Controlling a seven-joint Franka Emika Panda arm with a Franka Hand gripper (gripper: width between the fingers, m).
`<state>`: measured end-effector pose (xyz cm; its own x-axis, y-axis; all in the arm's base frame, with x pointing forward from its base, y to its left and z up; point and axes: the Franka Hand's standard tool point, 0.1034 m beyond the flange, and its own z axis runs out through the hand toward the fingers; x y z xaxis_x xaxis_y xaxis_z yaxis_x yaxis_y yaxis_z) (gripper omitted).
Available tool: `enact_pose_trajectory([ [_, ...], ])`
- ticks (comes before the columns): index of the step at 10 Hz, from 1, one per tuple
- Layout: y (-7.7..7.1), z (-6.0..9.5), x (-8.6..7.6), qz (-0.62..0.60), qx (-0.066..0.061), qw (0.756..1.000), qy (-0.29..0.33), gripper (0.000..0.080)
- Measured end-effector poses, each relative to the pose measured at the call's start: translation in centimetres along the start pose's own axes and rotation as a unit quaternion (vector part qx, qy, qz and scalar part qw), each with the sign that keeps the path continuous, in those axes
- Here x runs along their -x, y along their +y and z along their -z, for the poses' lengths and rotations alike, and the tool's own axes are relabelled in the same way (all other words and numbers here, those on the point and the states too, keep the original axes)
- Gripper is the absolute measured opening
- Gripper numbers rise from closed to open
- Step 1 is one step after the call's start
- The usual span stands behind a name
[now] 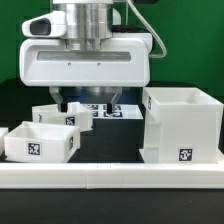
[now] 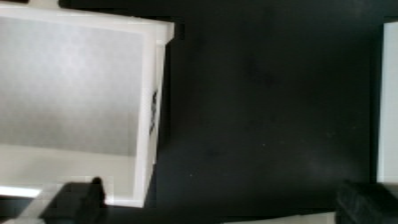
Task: Assemble drawer
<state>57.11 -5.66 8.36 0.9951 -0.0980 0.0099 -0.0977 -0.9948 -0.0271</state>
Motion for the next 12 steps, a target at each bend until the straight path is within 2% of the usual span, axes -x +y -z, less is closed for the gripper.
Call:
enact_pose_trajectory([
  [3,-0.1,-0.4,0.1,0.034,0.003,0.999,0.001,0.0649],
  [6,1.7,-2.4,0.8,0.035,0.011,0.999,0.01,0.0649],
  [9,3.6,-4.5,1.6,0.009,0.012,1.0,0.005,0.0649],
  [12,3.5,-6.2,2.4,0.006,0.012,1.0,-0.006,0.0649],
])
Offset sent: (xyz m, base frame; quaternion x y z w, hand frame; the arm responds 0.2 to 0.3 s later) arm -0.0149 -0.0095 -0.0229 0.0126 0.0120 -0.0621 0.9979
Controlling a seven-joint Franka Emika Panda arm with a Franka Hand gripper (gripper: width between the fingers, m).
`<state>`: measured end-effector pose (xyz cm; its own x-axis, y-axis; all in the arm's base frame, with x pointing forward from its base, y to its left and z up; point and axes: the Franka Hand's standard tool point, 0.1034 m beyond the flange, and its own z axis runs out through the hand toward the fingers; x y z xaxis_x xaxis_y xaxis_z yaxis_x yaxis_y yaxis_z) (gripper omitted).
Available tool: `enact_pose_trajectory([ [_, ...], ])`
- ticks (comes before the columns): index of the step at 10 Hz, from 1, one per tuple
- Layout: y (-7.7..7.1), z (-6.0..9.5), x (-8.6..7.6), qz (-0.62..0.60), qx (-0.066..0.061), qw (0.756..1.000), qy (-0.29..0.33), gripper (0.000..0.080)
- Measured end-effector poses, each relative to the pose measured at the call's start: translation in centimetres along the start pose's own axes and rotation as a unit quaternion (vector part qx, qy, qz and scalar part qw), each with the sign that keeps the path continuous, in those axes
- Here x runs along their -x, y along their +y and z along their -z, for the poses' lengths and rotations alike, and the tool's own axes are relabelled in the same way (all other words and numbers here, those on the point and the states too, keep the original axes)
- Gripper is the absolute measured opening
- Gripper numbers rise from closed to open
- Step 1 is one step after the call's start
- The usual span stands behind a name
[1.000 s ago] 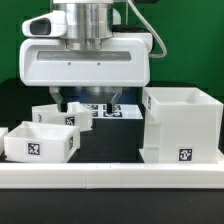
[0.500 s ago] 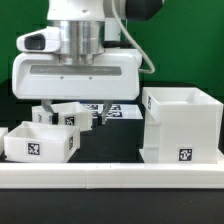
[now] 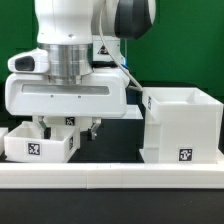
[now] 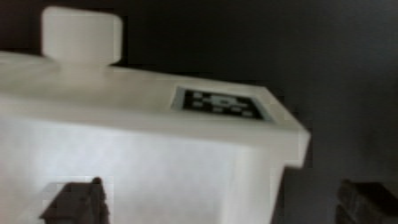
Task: Assemble drawer
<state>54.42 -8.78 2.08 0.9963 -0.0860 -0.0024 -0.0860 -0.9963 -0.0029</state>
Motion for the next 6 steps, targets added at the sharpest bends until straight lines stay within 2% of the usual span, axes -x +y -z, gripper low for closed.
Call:
enact_pose_trajectory([
  [2,-0.1,-1.15,0.56,0.002,0.002,1.0,-0.006,0.0649],
  [5,-0.06,-1.5,0.73,0.003,0.005,1.0,-0.002,0.0649],
  [6,-0.06,-1.51,0.73,0.003,0.005,1.0,-0.002,0.0533],
])
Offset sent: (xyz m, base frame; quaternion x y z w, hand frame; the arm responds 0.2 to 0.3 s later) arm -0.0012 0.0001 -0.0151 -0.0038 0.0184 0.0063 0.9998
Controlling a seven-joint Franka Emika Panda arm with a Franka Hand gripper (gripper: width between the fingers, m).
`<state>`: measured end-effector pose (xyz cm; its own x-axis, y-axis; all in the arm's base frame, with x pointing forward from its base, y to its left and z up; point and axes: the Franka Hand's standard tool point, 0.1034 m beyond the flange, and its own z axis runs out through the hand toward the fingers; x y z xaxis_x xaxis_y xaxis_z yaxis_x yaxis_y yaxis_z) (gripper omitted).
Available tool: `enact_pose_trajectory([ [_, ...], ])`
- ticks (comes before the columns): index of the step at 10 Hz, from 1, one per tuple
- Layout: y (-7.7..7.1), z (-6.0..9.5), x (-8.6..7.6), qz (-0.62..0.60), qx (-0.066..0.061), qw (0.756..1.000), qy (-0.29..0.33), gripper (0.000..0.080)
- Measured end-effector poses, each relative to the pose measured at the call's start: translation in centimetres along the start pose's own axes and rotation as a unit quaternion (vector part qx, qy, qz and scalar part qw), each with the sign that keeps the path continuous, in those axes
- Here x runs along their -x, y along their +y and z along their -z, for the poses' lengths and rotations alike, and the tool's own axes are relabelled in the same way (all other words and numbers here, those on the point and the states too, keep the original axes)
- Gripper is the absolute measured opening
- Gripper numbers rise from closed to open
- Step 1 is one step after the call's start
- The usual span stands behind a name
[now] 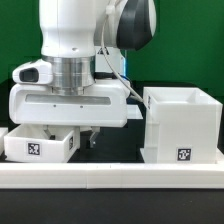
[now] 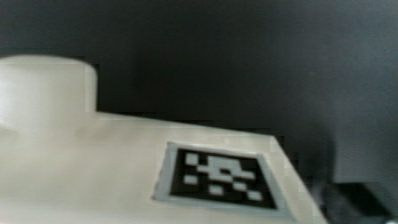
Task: Assemble drawer
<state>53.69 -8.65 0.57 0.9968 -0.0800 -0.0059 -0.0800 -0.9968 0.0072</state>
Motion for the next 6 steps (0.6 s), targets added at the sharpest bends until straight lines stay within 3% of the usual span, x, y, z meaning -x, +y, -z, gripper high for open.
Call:
enact_pose_trajectory([
  [2,0.02,0.0,0.0,0.0,0.0,1.0,0.0,0.0253],
  [3,0.03,0.0,0.0,0.0,0.0,1.0,0.0,0.0253],
  [4,0.03,0.01,-0.02,0.0,0.0,1.0,0.0,0.0068],
  [6,-0.07,0.03,-0.05,0.001,0.0,1.0,0.0,0.0041],
])
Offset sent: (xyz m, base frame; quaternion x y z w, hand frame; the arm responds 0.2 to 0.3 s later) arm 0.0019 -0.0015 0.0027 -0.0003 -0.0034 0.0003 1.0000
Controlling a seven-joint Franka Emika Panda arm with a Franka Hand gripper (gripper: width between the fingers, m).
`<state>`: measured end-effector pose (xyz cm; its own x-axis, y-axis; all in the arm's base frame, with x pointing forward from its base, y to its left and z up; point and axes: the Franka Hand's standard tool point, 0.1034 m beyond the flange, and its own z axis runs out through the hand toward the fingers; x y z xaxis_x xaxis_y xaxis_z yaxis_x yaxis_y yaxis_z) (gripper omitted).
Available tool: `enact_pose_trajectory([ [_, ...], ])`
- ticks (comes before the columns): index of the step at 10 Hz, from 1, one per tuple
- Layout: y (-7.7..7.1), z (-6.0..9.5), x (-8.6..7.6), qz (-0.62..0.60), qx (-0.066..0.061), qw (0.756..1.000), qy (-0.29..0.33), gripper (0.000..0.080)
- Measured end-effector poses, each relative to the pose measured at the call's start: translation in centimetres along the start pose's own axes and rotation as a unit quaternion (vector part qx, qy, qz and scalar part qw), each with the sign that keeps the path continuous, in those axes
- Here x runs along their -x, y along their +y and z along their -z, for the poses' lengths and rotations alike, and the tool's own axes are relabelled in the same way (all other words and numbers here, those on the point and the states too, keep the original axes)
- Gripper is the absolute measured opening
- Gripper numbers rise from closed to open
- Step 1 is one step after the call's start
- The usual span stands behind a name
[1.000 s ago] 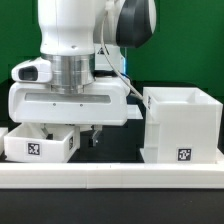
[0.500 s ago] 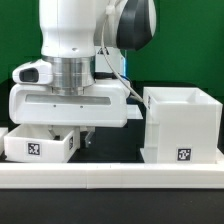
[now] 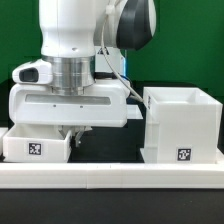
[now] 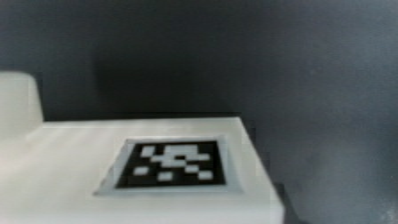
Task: Assemble drawer
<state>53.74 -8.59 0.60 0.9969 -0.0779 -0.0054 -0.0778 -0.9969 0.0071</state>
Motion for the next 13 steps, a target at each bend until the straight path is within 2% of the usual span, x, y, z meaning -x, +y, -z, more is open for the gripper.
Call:
enact_pose_trajectory([
  [3,-1.0,1.0,-0.2,0.007,-0.004,1.0,-0.001,0.0041],
  [6,-1.7,4.3,-0.7,0.071,-0.01,0.997,0.011,0.0041],
  [7,-1.6,4.9,-0.9,0.107,-0.01,0.994,0.016,0.0041],
  [12,-1.6,4.9,-0.9,0.148,-0.009,0.989,0.016,0.0041],
  [13,-1.5,4.9,-0.9,0.2,-0.006,0.98,0.015,0.0041],
])
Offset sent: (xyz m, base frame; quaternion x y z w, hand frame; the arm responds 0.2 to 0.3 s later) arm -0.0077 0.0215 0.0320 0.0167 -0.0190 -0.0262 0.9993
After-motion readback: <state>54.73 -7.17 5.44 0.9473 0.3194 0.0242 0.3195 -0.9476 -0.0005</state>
